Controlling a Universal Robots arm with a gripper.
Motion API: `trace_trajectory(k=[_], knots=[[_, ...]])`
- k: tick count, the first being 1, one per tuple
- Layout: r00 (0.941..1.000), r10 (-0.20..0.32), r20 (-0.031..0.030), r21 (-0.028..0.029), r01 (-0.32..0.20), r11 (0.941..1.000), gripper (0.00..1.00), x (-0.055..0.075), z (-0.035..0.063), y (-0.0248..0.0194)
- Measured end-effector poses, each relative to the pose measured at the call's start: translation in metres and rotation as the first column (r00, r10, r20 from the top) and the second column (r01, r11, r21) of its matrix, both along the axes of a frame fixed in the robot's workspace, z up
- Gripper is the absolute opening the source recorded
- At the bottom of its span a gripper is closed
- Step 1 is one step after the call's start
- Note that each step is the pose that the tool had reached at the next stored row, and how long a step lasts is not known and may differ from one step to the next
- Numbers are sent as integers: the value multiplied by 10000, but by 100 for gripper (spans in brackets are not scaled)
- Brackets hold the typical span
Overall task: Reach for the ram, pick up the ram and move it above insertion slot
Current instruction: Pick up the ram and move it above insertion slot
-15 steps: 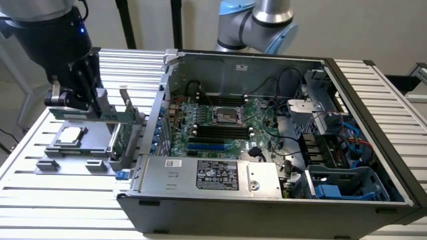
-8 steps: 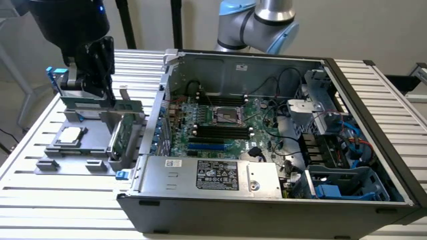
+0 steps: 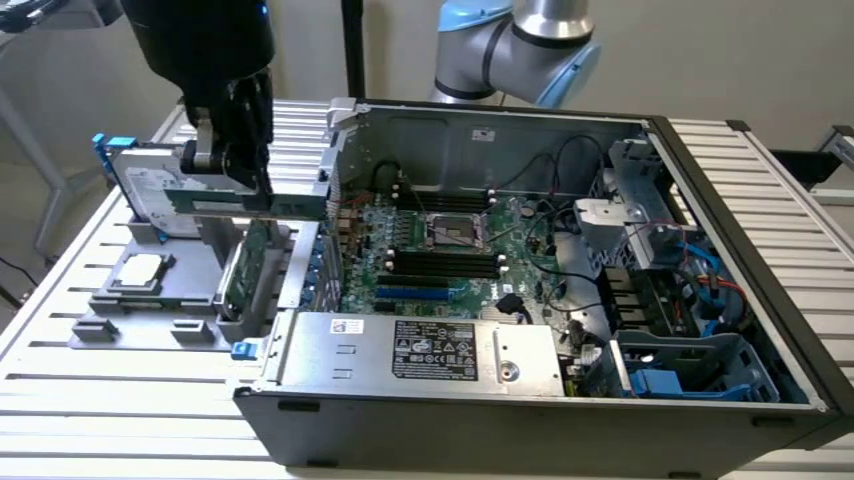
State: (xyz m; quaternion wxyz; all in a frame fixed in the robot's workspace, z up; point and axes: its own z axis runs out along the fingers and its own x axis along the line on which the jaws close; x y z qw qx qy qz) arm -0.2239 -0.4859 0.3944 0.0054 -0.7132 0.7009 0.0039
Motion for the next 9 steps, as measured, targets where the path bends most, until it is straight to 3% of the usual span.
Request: trace_trajectory(k=[5, 9], knots=[[10000, 0, 0, 27, 0, 10000, 14, 229, 3, 12], [10000, 0, 1, 116, 0, 9999, 14, 408, 3, 18]])
